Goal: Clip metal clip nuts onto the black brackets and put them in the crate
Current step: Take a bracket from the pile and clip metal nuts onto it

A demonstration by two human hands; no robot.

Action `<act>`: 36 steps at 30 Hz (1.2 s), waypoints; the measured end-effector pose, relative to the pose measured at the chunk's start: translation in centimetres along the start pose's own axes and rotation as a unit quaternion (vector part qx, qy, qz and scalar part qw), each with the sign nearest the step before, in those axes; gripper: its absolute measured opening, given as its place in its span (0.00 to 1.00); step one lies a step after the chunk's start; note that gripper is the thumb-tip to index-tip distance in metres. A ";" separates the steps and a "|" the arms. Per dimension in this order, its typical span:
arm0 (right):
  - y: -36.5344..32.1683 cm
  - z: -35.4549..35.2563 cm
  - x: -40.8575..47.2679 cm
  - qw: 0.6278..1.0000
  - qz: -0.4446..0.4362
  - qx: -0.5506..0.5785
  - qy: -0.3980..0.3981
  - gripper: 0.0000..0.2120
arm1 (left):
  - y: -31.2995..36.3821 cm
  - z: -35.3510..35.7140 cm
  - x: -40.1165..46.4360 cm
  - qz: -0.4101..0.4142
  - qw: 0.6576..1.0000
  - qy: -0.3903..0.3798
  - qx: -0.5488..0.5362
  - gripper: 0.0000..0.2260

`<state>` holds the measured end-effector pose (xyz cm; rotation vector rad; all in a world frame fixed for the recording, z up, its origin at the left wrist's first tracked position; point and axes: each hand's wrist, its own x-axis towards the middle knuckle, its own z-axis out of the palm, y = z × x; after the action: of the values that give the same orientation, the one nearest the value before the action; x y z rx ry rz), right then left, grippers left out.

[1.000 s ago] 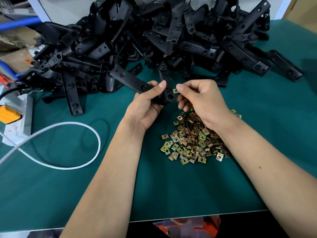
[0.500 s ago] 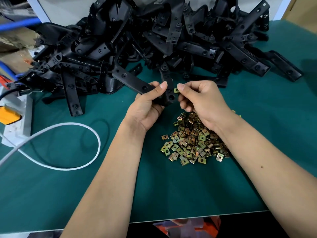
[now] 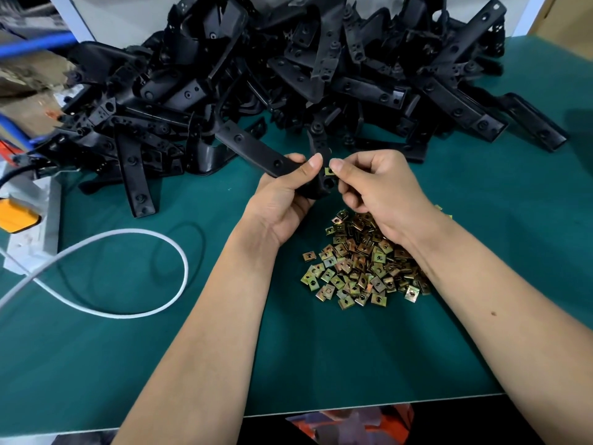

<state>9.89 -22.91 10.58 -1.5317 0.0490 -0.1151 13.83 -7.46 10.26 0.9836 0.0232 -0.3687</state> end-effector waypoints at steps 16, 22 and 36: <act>-1.0 -1.9 0.3 0.960 -0.111 -0.258 -0.022 0.11 | 0.2 0.1 0.6 0.080 0.995 0.045 0.048 0.13; -1.0 -1.2 -0.2 0.829 -0.135 -0.497 -0.216 0.10 | 1.6 -1.6 0.9 0.074 0.990 0.102 -0.057 0.15; -0.1 -1.0 0.1 0.964 -0.119 -0.234 -0.038 0.06 | 0.9 -1.4 0.4 0.055 0.997 0.048 -0.035 0.10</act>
<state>9.92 -23.95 10.64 -2.0100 -0.1814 -0.2491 14.72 -6.00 10.14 0.9283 0.0677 -0.2185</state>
